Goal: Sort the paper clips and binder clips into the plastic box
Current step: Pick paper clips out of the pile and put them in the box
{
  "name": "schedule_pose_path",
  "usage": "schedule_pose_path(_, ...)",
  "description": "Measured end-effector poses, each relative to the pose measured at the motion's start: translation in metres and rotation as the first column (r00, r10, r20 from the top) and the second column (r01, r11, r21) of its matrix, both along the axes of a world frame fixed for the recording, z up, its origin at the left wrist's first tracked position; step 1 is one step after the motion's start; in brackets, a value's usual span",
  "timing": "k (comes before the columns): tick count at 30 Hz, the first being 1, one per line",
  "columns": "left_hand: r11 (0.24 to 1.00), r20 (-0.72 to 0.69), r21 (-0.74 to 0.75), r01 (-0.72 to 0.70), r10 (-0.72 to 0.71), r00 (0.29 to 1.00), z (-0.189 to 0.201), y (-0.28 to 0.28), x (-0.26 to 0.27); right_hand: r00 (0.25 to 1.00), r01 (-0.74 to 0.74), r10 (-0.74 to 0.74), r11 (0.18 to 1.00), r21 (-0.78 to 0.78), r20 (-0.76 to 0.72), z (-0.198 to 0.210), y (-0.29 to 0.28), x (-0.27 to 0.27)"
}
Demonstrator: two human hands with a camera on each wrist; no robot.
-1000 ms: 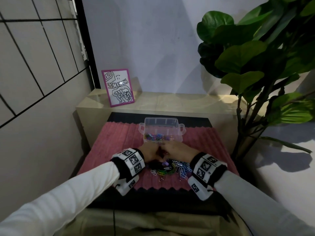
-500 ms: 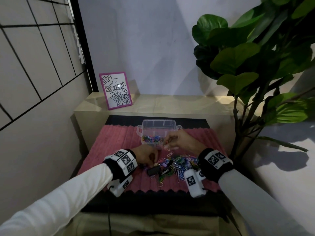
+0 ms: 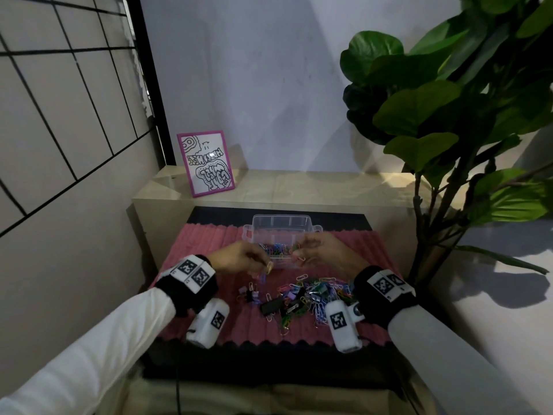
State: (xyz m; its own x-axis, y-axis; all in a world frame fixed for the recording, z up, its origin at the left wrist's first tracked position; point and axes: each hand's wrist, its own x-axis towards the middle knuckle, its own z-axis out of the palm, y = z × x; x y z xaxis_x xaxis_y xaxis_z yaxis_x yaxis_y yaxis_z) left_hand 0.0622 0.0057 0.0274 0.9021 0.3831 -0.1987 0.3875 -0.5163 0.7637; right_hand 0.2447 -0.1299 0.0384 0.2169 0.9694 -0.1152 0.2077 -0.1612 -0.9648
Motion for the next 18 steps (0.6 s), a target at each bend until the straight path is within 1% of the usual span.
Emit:
schedule_pose_path(2, 0.999, 0.068, -0.026, -0.041, 0.042, 0.997, 0.013, 0.007, 0.001, 0.995, 0.073, -0.075, 0.997, 0.023, 0.07, 0.005, 0.009, 0.006)
schedule_pose_path(5, 0.992, 0.13, 0.031, -0.12, 0.115, 0.985, 0.031, 0.02, 0.007, 0.98, 0.16, -0.162, 0.987, 0.03, 0.119, 0.011, 0.025, 0.012)
schedule_pose_path(6, 0.989, 0.138, 0.054, -0.138, 0.13, 0.982, 0.035, 0.024, 0.011, 0.97, 0.159, -0.162, 0.987, 0.028, 0.184, 0.012, 0.029, 0.012)
schedule_pose_path(7, 0.985, 0.133, 0.081, -0.155, 0.143, 0.981, 0.038, 0.027, 0.014, 0.945, 0.139, -0.137, 0.99, 0.013, 0.296, 0.013, 0.032, 0.011)
schedule_pose_path(9, 0.974, 0.136, 0.131, -0.183, 0.165, 0.977, 0.039, 0.032, 0.022, 0.844, 0.098, -0.07, 0.995, -0.025, 0.532, 0.013, 0.033, 0.005)
schedule_pose_path(10, 0.971, 0.146, 0.142, -0.191, 0.17, 0.975, 0.038, 0.033, 0.026, 0.787, 0.084, -0.054, 0.996, -0.021, 0.615, 0.015, 0.03, 0.0)
schedule_pose_path(12, 0.966, 0.151, 0.164, -0.201, 0.176, 0.973, 0.033, 0.036, 0.032, 0.708, 0.039, -0.045, 0.999, 0.025, 0.704, 0.014, 0.026, -0.009)
schedule_pose_path(13, 0.963, 0.141, 0.177, -0.202, 0.179, 0.974, 0.03, 0.037, 0.034, 0.685, -0.006, -0.005, 1.0, 0.013, 0.729, 0.012, 0.023, -0.012)
schedule_pose_path(14, 0.963, 0.132, 0.18, -0.201, 0.179, 0.975, 0.027, 0.038, 0.036, 0.676, -0.066, 0.067, 0.997, -0.03, 0.734, 0.01, 0.017, -0.015)
schedule_pose_path(15, 0.965, 0.128, 0.167, -0.203, 0.183, 0.975, 0.024, 0.038, 0.038, 0.651, -0.139, 0.156, 0.987, -0.086, 0.743, 0.006, 0.013, -0.017)
schedule_pose_path(16, 0.968, 0.135, 0.145, -0.205, 0.186, 0.973, 0.021, 0.039, 0.039, 0.584, -0.185, 0.218, 0.974, -0.133, 0.782, 0.002, 0.009, -0.019)
schedule_pose_path(18, 0.97, 0.156, 0.105, -0.221, 0.203, 0.967, 0.017, 0.04, 0.041, 0.412, -0.205, 0.303, 0.95, -0.236, 0.859, -0.005, 0.004, -0.024)
